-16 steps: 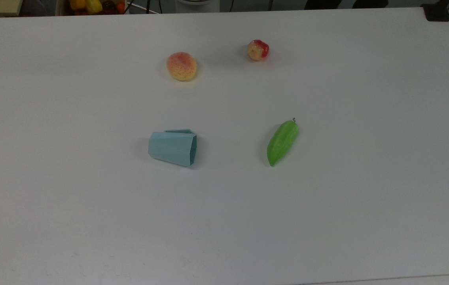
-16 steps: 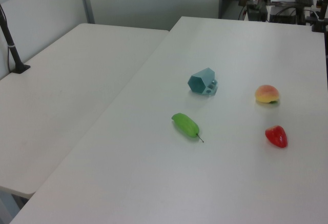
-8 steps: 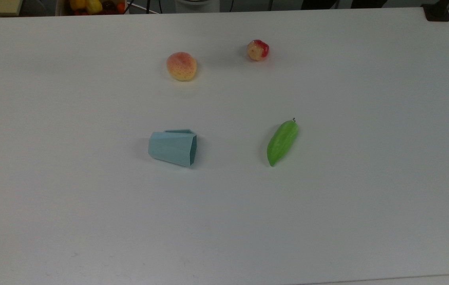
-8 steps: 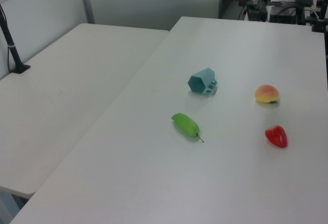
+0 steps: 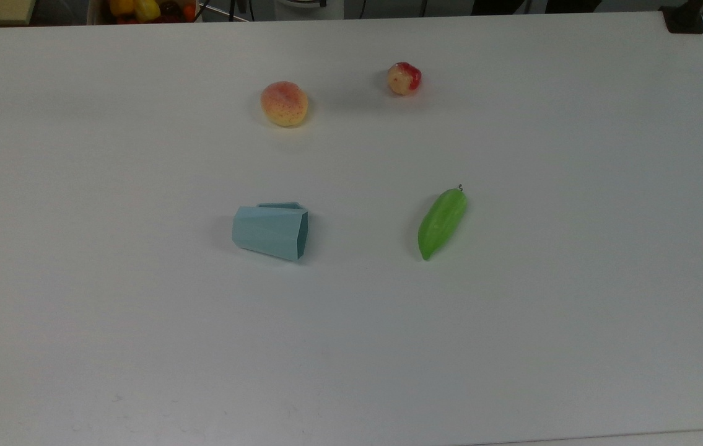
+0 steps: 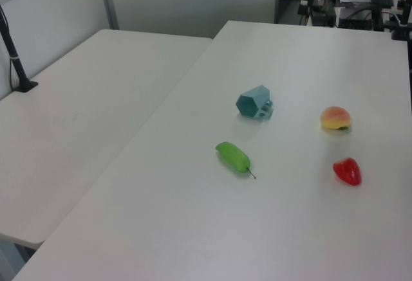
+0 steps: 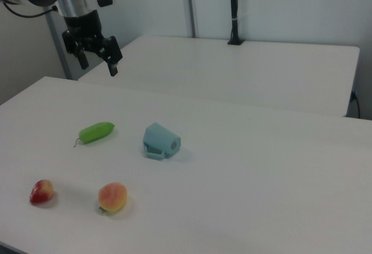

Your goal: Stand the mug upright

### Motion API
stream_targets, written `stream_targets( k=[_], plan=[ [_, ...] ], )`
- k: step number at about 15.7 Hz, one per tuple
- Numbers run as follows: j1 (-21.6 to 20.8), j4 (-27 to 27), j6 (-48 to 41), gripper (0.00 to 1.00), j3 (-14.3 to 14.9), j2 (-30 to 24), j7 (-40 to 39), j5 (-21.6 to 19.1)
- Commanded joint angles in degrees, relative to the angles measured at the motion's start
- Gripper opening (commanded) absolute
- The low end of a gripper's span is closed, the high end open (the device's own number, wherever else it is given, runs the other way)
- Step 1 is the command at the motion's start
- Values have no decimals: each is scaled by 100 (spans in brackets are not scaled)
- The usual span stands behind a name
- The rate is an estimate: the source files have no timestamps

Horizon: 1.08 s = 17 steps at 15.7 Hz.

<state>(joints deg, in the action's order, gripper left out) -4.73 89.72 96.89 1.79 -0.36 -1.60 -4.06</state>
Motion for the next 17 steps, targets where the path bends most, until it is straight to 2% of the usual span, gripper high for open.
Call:
stream_targets(
  k=[1,5,7,9,14,17],
  plan=[
    [-317,-25,110,100,23,282,327,518],
    [-414,-51,172,100,23,721,345,748],
    [-607,-43,443,100,32,862,388,889],
    [-678,-51,611,100,32,1090,738,1003],
    [-977,-490,902,100,32,2004,2486,2109],
    [-1082,-561,1024,100,32,2364,2910,2496]
  ],
)
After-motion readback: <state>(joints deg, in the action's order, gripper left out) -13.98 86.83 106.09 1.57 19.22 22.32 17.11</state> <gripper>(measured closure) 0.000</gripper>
